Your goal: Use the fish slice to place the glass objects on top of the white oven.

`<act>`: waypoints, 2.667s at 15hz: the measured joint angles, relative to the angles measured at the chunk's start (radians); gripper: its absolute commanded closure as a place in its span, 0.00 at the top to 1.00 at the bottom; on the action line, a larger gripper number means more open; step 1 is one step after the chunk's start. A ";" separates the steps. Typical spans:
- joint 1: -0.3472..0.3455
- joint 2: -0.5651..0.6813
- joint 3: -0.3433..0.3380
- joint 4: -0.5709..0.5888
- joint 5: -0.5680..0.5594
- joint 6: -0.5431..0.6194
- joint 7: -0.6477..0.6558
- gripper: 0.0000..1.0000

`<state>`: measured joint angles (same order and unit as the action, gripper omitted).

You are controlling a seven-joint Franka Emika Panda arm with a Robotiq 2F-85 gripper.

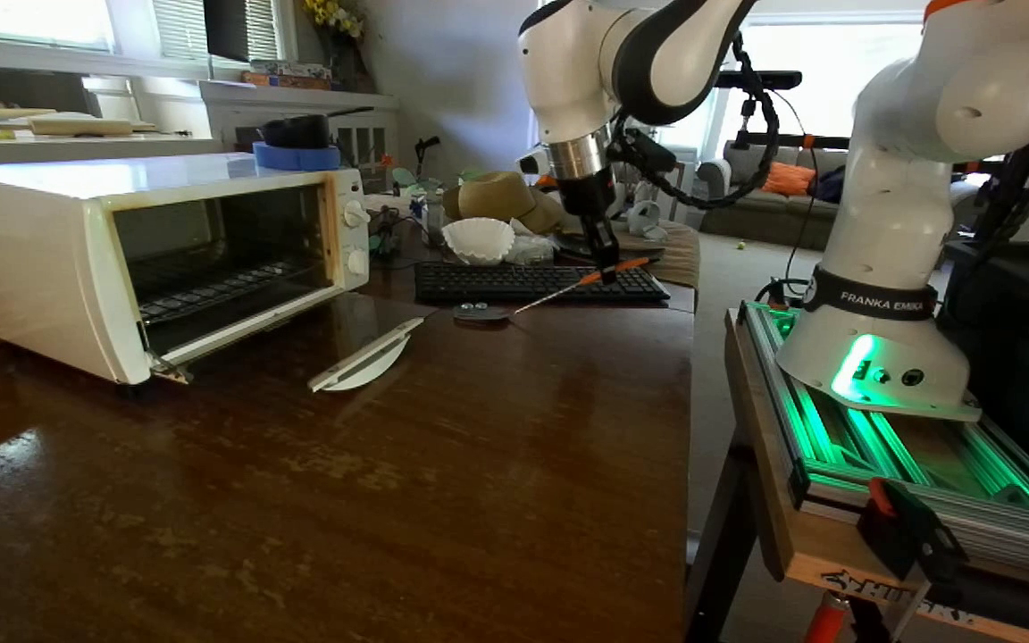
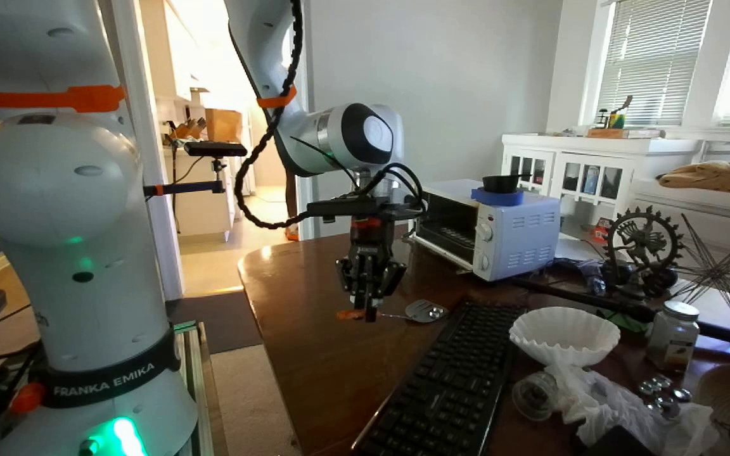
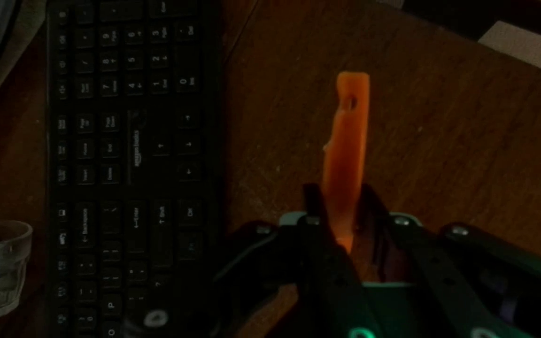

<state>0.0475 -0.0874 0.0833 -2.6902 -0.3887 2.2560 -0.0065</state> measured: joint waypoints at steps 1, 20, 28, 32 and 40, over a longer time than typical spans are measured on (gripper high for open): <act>0.005 -0.006 0.010 -0.008 -0.022 0.000 0.026 0.06; 0.024 -0.295 0.025 0.017 0.067 -0.292 0.002 0.06; 0.091 -0.360 0.055 0.192 0.092 -0.456 -0.049 0.06; 0.131 -0.342 0.090 0.274 0.118 -0.487 -0.053 0.06; 0.144 -0.163 0.131 0.516 0.124 -0.498 -0.052 0.06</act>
<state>0.1919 -0.2504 0.2143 -2.1738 -0.2647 1.7577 -0.0585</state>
